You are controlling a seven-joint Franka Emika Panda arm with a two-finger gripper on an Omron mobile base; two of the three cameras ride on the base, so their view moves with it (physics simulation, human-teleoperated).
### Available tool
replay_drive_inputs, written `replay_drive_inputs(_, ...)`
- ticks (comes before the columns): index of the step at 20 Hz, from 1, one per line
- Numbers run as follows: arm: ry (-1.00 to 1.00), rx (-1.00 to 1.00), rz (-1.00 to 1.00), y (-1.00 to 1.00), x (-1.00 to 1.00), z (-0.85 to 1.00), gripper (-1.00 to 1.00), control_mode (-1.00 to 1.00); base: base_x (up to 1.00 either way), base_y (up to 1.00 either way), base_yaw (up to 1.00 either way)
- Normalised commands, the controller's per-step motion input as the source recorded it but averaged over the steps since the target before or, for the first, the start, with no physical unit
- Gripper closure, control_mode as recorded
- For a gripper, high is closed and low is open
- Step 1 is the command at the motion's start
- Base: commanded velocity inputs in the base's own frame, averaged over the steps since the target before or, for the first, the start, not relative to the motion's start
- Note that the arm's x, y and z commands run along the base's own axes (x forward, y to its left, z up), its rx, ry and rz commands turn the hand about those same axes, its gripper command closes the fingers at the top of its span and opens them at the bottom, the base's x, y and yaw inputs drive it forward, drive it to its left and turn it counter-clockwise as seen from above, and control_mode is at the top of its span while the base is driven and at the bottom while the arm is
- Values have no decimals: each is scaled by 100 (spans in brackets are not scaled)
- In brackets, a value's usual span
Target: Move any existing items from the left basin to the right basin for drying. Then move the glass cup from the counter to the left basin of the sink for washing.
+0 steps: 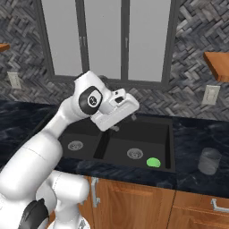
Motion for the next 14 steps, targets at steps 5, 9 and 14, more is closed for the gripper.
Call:
replay_drive_inputs(5, 5, 2, -1, -84, -1, 0, -100, -100, 0, 0, 0)
replay_drive_inputs(9, 3, 3, -1, -73, -1, 0, -100, -100, 0, 0, 0)
replay_drive_inputs(14, 1, 0, 0, -60, 0, -12, -100, -100, 0, 0, 0)
